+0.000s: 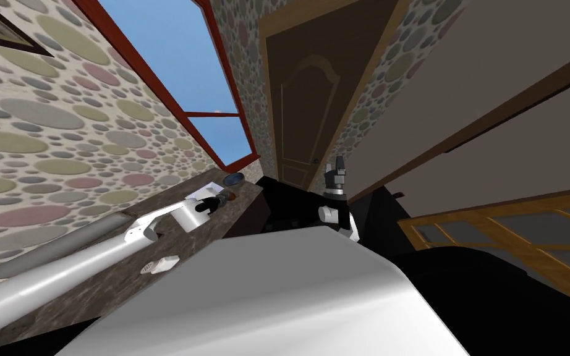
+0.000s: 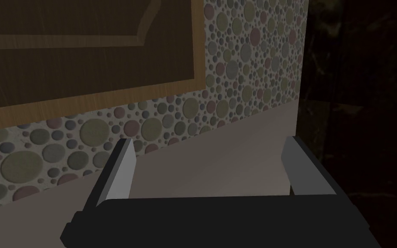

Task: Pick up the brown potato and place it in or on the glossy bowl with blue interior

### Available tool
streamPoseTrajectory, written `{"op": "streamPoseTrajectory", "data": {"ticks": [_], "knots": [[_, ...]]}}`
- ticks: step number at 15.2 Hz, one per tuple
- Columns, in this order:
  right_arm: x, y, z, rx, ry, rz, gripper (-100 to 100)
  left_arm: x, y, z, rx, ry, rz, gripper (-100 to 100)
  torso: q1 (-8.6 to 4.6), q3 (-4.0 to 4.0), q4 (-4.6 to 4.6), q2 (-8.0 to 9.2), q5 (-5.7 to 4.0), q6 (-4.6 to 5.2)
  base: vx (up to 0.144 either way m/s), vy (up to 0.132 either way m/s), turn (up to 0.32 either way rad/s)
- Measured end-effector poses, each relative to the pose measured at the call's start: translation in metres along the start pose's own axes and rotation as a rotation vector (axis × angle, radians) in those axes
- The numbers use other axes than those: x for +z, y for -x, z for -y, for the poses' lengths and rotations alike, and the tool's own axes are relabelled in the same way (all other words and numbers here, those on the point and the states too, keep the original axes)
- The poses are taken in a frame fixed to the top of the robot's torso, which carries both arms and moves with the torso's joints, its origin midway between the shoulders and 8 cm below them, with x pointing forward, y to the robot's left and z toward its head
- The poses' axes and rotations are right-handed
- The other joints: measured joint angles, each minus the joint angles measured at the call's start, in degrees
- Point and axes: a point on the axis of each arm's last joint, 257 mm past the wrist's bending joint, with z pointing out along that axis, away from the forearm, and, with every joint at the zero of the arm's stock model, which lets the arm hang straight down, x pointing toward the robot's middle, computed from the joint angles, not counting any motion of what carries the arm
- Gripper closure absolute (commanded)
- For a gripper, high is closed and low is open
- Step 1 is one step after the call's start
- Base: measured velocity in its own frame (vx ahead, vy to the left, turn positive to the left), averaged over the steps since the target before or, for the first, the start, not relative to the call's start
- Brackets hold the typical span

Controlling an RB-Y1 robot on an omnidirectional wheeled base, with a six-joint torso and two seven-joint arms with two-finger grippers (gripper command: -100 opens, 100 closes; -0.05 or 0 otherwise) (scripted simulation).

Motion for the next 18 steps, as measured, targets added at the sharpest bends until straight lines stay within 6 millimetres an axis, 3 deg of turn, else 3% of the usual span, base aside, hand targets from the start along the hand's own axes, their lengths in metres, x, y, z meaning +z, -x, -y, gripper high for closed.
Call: {"op": "streamPoseTrajectory", "data": {"ticks": [7,18], "knots": [[0.000,0.000,0.000,0.000,0.000,0.000,0,-0.006,0.038,0.014,-0.049,0.012,0.024,100,0.04,0.02,-0.01,0.05,0.01,-0.07,-0.008,-0.008,-0.148],[0.000,0.000,0.000,0.000,0.000,0.000,0,-0.019,0.101,0.020,-0.123,0.081,0.091,100,0.24,-0.14,-0.11,-0.20,0.01,-0.14,0.018,0.024,-0.147]]}}
